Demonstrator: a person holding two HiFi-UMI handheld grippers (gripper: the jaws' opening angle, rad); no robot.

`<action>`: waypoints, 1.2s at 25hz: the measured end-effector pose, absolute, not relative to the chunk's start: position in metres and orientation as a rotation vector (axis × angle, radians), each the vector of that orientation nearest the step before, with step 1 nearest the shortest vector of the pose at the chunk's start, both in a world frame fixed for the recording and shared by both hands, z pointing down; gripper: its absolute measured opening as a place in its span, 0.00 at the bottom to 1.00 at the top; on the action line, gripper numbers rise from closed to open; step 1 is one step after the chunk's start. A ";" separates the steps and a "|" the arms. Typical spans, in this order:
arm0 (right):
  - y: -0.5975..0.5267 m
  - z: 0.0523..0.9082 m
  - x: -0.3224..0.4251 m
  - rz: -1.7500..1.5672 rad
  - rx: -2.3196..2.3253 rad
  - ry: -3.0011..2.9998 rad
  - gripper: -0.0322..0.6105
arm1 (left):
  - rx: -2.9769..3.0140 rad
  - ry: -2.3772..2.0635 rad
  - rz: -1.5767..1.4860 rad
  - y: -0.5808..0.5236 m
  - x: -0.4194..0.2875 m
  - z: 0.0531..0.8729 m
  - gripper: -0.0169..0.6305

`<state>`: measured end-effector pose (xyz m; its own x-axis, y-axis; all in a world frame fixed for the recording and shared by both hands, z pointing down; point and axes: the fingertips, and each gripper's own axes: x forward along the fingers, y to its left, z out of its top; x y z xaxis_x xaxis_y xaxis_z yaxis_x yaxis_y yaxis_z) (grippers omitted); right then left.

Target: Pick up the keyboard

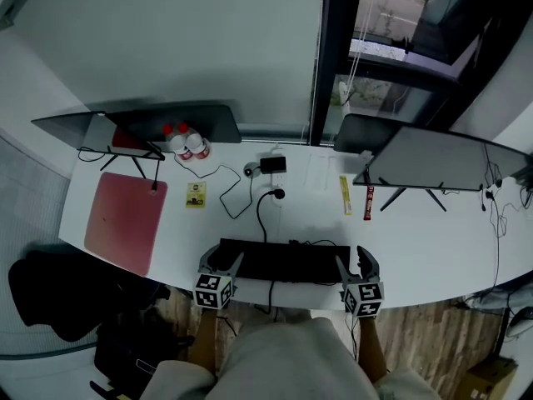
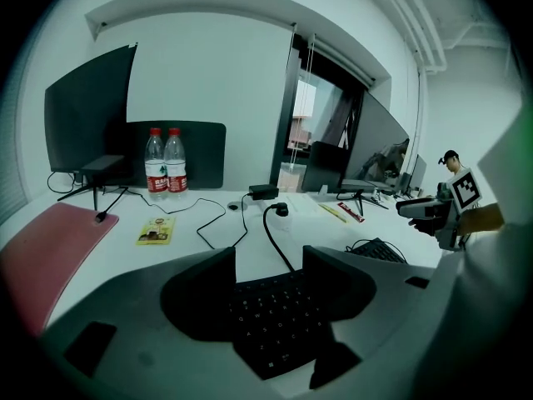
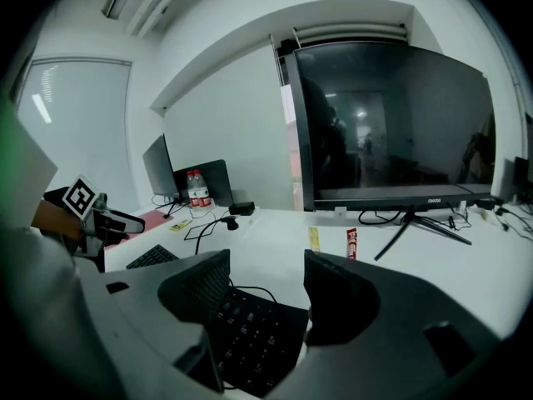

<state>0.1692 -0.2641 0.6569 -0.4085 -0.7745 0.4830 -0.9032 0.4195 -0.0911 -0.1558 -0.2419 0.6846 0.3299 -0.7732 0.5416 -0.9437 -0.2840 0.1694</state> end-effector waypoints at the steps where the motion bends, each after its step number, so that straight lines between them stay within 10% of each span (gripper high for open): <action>1: -0.263 0.658 0.169 0.492 1.446 -2.303 0.46 | 2.142 -1.499 0.494 -0.242 -0.158 0.686 0.39; 30: -0.256 0.714 0.161 0.689 1.400 -2.174 0.57 | 1.889 -1.327 0.495 -0.243 -0.193 0.779 0.52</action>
<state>0.1613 -0.2562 0.7140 -0.3749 -0.6895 0.6197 -0.9206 0.3560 -0.1608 -0.1930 -0.2426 0.7787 0.3842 -0.6220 0.6823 -0.9169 -0.1702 0.3611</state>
